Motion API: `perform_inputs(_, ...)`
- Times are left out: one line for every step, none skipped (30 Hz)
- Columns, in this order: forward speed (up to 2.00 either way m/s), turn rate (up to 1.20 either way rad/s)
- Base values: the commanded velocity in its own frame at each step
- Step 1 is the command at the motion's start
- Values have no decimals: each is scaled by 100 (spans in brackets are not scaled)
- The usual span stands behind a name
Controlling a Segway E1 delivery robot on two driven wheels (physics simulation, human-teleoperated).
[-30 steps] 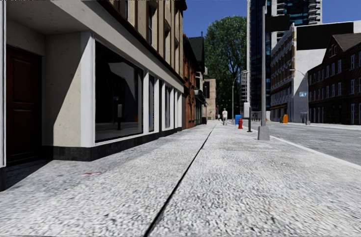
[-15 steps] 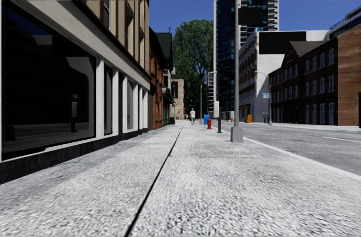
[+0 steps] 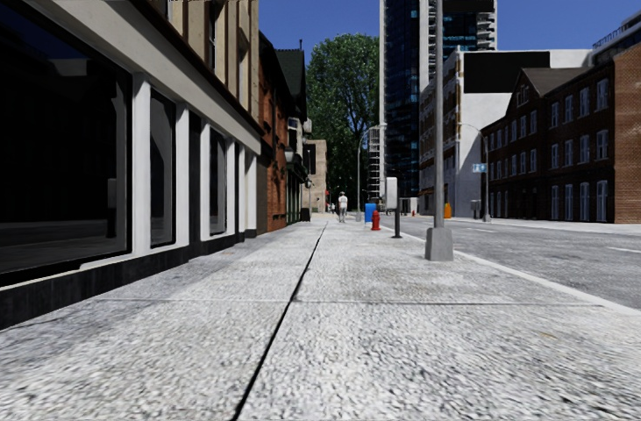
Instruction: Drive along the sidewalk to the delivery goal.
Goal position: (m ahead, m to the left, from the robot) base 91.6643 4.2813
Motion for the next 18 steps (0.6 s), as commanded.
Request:
perform_inputs(200, 0)
perform_inputs(200, 0)
perform_inputs(200, 0)
perform_inputs(200, 0)
perform_inputs(200, 0)
perform_inputs(200, 0)
perform_inputs(200, 0)
perform_inputs(200, 0)
perform_inputs(200, 0)
perform_inputs(200, 0)
perform_inputs(200, 0)
perform_inputs(200, 0)
perform_inputs(200, 0)
perform_inputs(200, 0)
perform_inputs(200, 0)
perform_inputs(200, 0)
perform_inputs(200, 0)
perform_inputs(200, 0)
